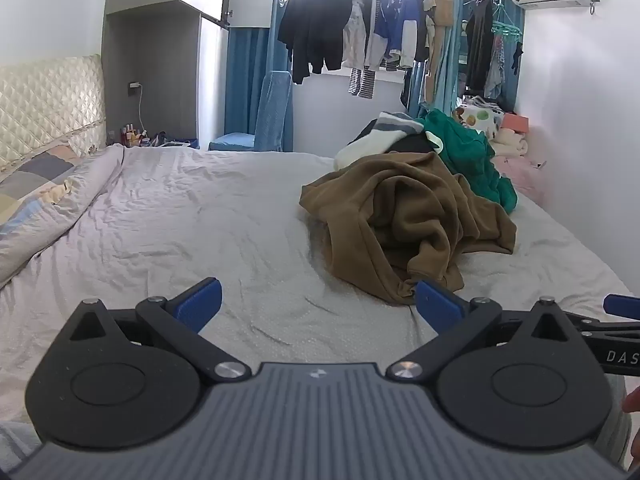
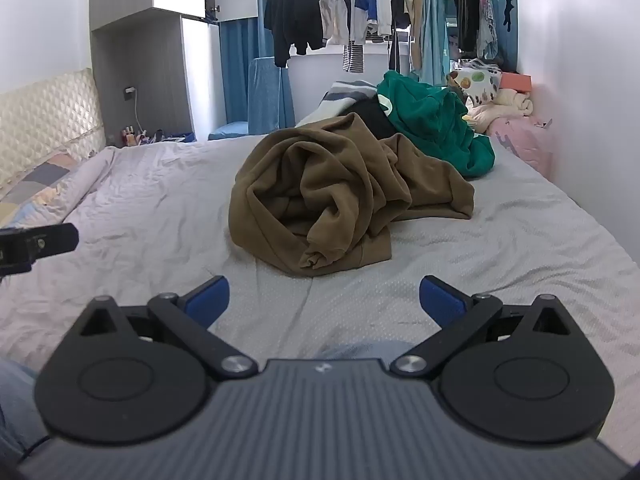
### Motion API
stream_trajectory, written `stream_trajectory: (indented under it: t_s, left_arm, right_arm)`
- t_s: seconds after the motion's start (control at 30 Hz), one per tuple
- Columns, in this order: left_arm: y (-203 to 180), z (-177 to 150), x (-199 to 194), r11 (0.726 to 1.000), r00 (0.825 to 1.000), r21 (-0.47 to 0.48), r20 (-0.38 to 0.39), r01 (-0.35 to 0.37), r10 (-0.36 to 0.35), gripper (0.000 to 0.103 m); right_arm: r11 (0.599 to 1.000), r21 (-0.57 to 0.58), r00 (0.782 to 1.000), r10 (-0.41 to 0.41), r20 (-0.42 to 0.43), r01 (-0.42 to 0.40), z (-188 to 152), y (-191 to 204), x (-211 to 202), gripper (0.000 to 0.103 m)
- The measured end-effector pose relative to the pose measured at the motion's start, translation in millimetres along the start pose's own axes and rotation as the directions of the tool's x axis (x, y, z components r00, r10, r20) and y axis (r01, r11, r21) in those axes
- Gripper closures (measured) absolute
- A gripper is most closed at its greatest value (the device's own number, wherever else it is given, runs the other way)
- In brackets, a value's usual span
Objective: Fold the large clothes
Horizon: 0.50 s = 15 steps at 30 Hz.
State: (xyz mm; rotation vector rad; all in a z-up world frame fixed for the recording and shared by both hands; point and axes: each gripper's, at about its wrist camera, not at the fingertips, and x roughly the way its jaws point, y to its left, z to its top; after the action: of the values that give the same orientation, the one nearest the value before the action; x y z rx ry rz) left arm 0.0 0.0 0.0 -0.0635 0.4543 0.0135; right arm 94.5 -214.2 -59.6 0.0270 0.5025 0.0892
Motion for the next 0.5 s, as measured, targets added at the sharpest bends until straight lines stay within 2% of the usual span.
stream_trajectory:
  t_s: [0.5]
  left_arm:
    - [2.1, -5.8, 5.3, 1.0, 1.0, -0.009, -0.013, -0.005, 0.005, 0.0]
  right_arm:
    - [1.0, 0.011, 1.0, -0.009, -0.007, 0.009, -0.2, -0.2, 4.9, 0.0]
